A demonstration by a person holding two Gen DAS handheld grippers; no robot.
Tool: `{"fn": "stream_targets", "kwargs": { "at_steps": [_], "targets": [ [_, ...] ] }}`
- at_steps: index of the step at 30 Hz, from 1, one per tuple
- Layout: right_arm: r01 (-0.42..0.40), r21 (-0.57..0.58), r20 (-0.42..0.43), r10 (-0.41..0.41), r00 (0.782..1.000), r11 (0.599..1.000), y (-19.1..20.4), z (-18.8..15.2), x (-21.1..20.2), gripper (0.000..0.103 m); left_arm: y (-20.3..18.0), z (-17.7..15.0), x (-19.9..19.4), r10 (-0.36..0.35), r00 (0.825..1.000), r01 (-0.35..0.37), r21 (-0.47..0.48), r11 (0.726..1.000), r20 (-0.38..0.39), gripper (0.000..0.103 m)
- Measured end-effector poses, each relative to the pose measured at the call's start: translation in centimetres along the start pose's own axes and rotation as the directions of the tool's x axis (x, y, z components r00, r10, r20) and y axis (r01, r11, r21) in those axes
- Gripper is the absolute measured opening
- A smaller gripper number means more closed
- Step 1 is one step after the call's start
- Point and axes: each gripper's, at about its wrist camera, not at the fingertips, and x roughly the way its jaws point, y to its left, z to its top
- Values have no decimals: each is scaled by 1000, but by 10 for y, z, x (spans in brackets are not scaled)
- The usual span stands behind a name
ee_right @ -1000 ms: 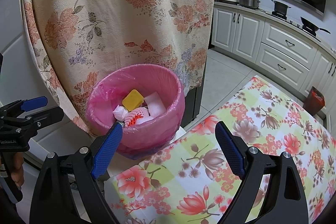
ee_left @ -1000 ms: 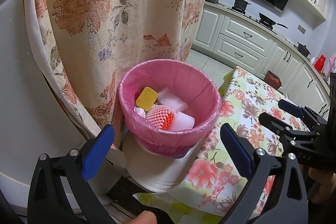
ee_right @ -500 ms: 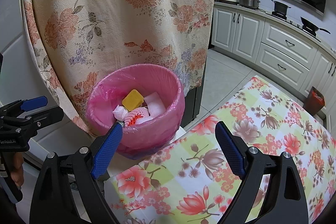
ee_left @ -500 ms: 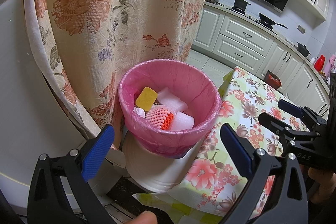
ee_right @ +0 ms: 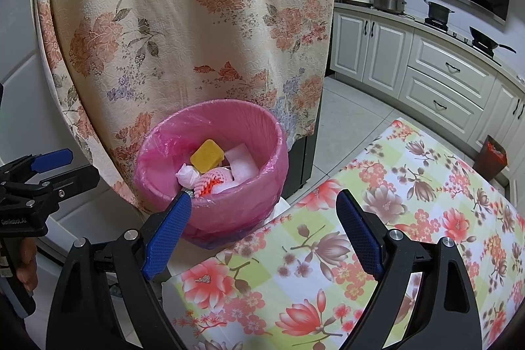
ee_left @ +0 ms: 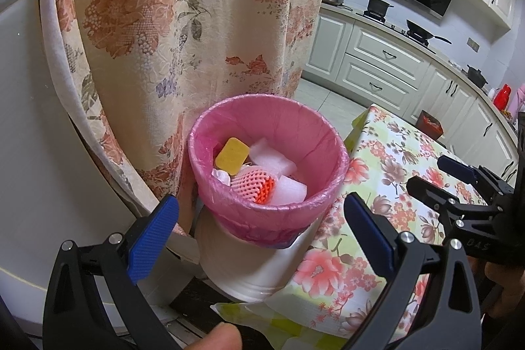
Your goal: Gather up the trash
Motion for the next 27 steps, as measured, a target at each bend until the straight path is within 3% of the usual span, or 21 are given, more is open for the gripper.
{"fn": "stream_targets", "kwargs": {
  "at_steps": [20, 27],
  "targets": [
    [0, 2, -7, 0, 1000, 1000, 0, -2, 2, 85, -2, 2, 2, -17, 1000, 17, 5, 1000, 11, 98],
    [0, 3, -7, 0, 1000, 1000, 0, -3, 2, 85, -4, 3, 3, 6, 1000, -6, 12, 1000, 19, 98]
  ]
}}
